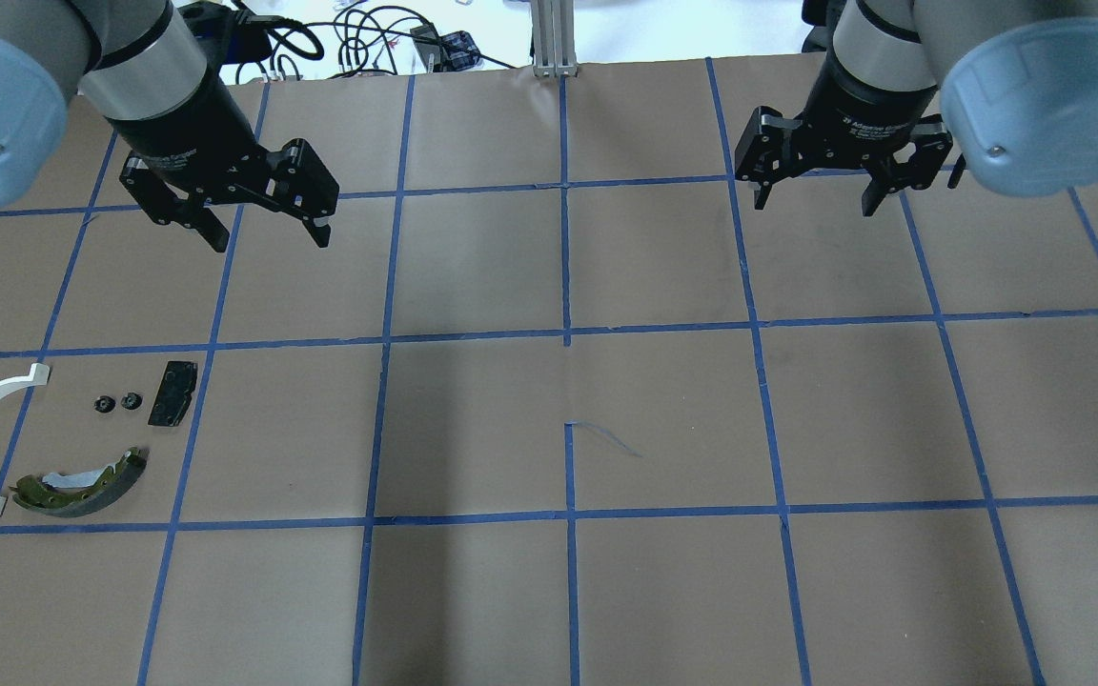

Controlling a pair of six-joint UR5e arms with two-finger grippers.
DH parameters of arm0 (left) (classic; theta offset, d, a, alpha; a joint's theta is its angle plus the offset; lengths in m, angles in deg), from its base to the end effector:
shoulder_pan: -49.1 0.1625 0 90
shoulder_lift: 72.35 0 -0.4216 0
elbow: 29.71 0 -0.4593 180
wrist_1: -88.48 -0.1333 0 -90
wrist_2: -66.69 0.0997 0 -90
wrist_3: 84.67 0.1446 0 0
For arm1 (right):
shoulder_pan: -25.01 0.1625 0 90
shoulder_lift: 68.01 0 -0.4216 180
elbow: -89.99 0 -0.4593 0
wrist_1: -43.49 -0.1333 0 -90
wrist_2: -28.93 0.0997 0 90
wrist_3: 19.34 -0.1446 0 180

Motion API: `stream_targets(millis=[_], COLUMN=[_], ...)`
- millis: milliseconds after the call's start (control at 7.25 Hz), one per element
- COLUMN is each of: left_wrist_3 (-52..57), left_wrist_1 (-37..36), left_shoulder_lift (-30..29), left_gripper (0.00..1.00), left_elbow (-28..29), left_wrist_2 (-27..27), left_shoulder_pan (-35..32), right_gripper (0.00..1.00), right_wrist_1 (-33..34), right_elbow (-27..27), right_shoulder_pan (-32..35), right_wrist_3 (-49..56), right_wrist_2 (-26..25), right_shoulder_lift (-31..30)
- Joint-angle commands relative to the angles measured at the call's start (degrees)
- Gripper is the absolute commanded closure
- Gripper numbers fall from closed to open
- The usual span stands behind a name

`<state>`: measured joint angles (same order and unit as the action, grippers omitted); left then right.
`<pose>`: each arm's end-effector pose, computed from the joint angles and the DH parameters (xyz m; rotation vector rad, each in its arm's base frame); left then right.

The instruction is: Place bearing gear from tray to pile

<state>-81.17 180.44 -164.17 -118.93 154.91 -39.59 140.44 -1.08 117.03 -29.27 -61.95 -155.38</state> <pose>-0.1248 -0.5676 0.4260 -0.0581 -3.1068 -0.0793 0.1516 -0.5804 0.4153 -0.2166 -3.1234 0.0908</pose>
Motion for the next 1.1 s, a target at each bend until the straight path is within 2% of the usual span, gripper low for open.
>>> stream_targets(millis=[0, 138, 966], left_wrist_3=[0.45, 0.36, 0.36], left_wrist_1=[-1.32, -3.69, -3.18], left_shoulder_lift=[0.76, 1.2, 1.99], left_gripper=[0.0, 0.0, 0.0], left_elbow=[-3.04, -3.76, -4.47], left_wrist_2=[0.46, 0.55, 0.82], left_shoulder_pan=[0.45, 0.54, 0.63], right_gripper=[0.0, 0.0, 0.0], right_wrist_1=[0.0, 0.0, -0.09], right_elbow=[-0.07, -0.08, -0.08], right_shoulder_pan=[0.0, 0.0, 0.0], right_wrist_3=[0.0, 0.0, -0.09], right_wrist_2=[0.0, 0.0, 0.0], right_shoulder_lift=[0.0, 0.0, 0.0])
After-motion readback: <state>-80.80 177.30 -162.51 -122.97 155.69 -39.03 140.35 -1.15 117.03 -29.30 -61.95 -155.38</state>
